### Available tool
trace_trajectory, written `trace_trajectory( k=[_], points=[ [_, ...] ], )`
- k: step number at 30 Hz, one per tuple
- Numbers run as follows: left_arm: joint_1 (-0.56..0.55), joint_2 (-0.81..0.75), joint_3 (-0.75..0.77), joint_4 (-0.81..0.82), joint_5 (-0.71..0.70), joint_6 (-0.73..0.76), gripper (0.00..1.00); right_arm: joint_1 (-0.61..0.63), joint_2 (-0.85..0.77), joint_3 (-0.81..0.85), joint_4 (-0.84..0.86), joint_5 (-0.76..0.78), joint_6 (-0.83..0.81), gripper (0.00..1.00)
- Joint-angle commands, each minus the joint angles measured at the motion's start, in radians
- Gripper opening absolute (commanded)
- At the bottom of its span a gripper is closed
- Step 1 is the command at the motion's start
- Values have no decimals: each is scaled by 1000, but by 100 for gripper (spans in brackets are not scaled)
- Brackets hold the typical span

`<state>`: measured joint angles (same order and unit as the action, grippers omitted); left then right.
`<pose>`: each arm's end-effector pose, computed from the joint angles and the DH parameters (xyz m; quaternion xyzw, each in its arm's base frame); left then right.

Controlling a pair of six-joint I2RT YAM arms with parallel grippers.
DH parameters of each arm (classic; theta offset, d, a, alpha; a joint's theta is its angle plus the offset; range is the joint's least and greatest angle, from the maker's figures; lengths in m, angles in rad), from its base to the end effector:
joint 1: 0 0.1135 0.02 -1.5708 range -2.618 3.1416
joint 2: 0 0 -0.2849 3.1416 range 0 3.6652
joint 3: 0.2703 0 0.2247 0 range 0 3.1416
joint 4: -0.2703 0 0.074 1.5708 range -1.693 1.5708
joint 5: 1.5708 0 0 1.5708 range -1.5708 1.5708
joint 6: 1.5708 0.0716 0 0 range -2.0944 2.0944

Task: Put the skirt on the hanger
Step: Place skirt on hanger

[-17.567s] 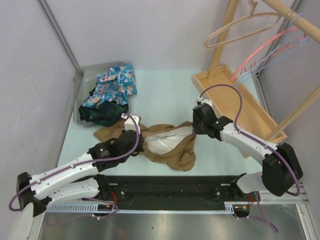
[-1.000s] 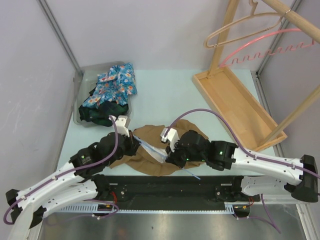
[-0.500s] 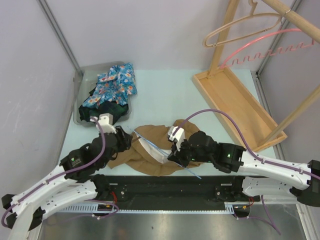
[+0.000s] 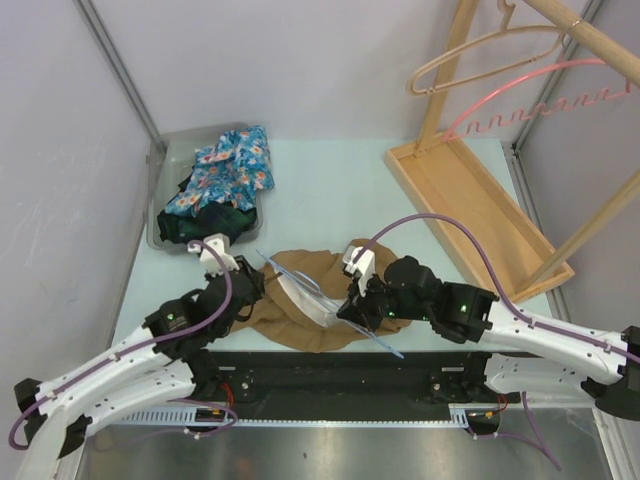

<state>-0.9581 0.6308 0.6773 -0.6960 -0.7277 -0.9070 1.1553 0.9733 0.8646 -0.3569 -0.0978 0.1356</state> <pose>0.0993 -0.0585 0.2744 -0.1368 0.8409 -0.1437 0.5035 0.0789 0.1961 0.3200 -0.4373 0.7295 0.3486 0.3938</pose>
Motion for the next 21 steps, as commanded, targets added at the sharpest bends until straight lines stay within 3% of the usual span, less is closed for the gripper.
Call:
trace_trajectory(
  k=[1,6,15,21],
  points=[
    [-4,-17,-91,217,-53,22,46,-32,-21,7,64,-104,39,0],
    [-4,-111,-237,441,-71,124,45,-87,-22,7,68,-215,76,0],
    [7,-177,-320,590,-118,244,44,-169,-27,7,72,-361,121,0],
    [45,-120,-335,681,-69,298,38,-201,-27,8,81,-402,140,0]
  ],
)
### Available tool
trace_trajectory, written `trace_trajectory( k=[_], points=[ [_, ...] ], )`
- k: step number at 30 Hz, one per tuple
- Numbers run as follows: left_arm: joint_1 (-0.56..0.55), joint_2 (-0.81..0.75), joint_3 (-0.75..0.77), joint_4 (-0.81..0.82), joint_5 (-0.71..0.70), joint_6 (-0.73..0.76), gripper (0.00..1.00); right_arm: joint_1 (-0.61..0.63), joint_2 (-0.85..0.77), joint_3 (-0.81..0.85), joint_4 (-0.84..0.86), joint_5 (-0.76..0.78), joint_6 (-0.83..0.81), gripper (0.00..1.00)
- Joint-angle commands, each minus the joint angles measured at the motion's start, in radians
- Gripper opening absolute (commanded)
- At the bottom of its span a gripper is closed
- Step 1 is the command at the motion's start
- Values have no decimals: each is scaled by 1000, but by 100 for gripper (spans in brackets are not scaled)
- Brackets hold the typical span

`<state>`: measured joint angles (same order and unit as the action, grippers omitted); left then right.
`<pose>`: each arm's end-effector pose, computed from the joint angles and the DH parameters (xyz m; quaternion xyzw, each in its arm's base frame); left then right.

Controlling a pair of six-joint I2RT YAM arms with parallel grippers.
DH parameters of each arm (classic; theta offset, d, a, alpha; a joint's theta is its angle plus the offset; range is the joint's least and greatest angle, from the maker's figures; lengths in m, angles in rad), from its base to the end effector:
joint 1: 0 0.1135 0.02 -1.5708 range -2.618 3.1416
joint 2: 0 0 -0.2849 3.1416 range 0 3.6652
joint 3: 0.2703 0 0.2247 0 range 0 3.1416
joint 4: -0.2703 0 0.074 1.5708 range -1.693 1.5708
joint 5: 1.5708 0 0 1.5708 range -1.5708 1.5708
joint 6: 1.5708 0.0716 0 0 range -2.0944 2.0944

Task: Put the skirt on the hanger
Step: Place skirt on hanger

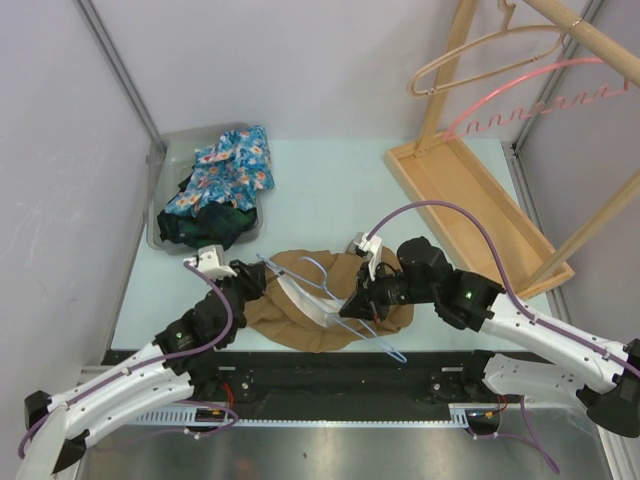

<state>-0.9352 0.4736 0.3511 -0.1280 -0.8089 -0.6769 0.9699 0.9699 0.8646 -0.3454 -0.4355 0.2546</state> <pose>0.1060 -0.0564 0.2459 -0.1458 0.7512 -0.1916 0.6146 0.0913 0.1867 0.3249 -0.3971 0.7347 0.4479 0.3193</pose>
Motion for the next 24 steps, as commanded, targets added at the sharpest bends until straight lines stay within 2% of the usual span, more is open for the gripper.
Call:
trace_trajectory(
  k=[1,7,15,24],
  points=[
    [24,58,-11,152,19,85,35,-17,-23,8,71,-66,23,0],
    [75,115,-3,223,88,126,23,-25,-25,7,74,-78,31,0],
    [98,131,23,213,152,175,20,-33,-16,7,82,-80,43,0],
    [98,77,0,211,182,204,22,-46,-13,7,98,-92,51,0]
  ],
)
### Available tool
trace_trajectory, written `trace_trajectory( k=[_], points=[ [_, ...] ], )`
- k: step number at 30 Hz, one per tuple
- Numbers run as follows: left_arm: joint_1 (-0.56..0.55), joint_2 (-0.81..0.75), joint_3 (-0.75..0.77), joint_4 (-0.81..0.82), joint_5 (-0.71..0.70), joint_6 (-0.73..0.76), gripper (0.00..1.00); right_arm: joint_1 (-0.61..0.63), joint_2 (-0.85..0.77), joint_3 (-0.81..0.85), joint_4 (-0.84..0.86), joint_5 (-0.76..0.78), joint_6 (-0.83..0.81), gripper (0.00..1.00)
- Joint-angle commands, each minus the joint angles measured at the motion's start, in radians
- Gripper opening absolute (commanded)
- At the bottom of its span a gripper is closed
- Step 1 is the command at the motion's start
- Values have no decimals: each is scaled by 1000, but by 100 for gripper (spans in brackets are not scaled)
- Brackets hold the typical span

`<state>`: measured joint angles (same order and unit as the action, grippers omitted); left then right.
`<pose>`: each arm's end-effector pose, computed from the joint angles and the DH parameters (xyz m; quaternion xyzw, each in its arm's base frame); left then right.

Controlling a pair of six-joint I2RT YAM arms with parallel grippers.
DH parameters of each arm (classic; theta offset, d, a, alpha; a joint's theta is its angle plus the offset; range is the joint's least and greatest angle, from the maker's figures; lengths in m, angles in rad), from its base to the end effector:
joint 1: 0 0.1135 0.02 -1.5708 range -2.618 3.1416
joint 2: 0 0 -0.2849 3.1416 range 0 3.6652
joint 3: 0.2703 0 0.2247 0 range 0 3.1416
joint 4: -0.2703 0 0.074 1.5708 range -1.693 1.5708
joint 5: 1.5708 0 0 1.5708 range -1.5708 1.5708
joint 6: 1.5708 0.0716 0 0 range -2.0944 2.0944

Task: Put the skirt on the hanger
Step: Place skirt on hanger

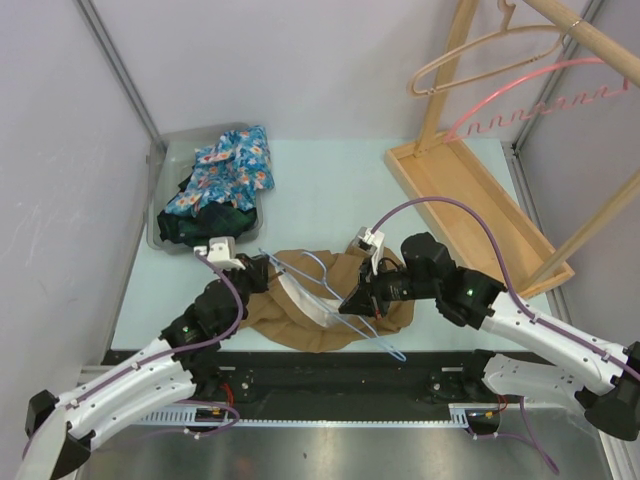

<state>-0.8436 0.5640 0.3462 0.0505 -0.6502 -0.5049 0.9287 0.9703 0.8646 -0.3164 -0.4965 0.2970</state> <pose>0.1206 -0.0704 0.2558 -0.0813 0.7481 -0.1914 0.6302 0.0958 0.1851 0.3293 -0.3797 0.7321 0.4717 0.3121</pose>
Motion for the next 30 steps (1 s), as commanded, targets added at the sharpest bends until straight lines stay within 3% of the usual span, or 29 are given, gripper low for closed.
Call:
trace_trajectory(
  k=[1,11,17,22,30],
  points=[
    [6,-9,5,34,27,37,22,-7,-13,7,69,-33,8,0],
    [6,74,-1,97,46,46,15,-10,-4,7,79,-54,16,0],
    [6,148,36,130,43,83,1,-10,-1,7,66,-56,13,0],
    [6,186,62,118,46,106,0,-11,4,7,66,-53,8,0],
    [6,109,57,75,90,112,0,-13,24,7,77,-22,8,0]
  ],
)
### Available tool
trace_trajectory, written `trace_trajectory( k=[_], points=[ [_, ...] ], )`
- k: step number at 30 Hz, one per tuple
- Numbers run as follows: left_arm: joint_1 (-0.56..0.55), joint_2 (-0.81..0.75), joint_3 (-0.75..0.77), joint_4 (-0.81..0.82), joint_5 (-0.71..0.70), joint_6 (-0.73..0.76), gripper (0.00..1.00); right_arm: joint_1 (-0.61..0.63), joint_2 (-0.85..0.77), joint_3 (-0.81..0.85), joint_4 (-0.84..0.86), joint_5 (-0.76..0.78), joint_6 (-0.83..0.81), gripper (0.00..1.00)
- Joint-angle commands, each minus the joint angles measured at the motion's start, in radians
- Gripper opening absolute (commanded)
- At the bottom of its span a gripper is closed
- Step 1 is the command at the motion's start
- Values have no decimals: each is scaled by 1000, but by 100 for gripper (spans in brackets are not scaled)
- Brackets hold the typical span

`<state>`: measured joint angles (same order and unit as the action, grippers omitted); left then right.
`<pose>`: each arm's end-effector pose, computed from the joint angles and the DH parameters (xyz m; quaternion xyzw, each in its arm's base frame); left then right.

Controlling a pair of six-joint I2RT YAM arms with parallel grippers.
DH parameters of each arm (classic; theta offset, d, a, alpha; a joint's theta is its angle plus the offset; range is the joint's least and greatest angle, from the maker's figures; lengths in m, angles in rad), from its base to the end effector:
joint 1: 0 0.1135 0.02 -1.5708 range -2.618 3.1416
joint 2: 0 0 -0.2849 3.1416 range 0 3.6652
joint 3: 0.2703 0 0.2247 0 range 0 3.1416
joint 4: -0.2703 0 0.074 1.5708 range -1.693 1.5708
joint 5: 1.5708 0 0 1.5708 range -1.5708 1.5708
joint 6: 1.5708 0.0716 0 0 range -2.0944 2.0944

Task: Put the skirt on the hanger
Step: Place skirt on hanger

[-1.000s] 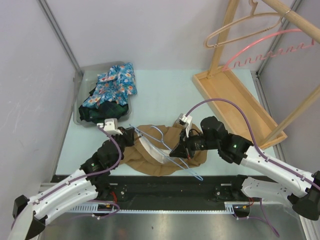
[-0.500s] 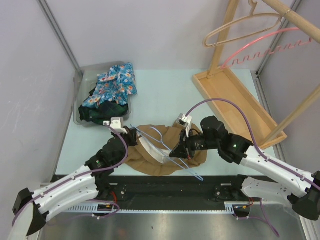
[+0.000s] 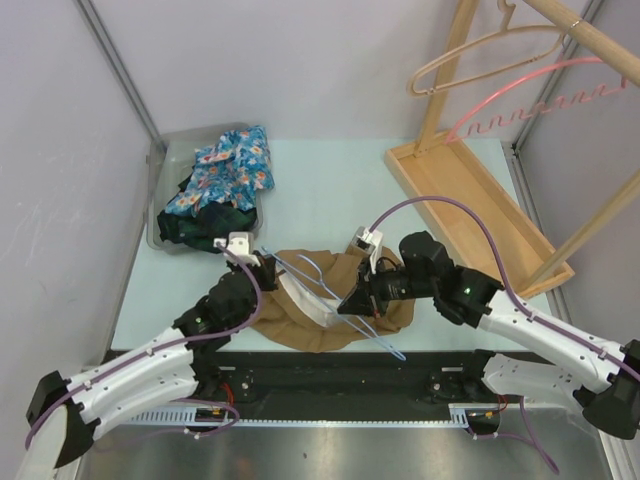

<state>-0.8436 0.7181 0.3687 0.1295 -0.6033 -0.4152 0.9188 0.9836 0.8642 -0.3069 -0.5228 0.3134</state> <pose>0.1362 -0.0919 0.2542 -0.0231 0.7676 -0.1640 0.6191 0.0979 0.1872 0.3282 -0.3757 0.7335 0.4796 0.3014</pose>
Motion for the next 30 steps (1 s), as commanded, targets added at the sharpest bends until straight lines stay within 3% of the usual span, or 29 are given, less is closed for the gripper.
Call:
trace_trajectory(
  k=[1,14,21,23,27,30],
  points=[
    [5,-64,30,-7,53,23,0,-3,15,9,72,3,-8,0],
    [5,-157,7,-80,148,13,0,-18,130,6,170,-55,-4,0],
    [5,-200,30,-235,11,-82,0,-18,181,7,209,-48,-5,0],
    [5,-204,36,-292,-52,-120,9,-18,181,7,210,-42,-4,0],
    [5,-203,76,-454,-171,-229,37,-18,185,7,216,-34,-10,0],
    [5,-218,119,-536,-242,-283,42,-15,193,7,235,-28,-10,0]
  ],
)
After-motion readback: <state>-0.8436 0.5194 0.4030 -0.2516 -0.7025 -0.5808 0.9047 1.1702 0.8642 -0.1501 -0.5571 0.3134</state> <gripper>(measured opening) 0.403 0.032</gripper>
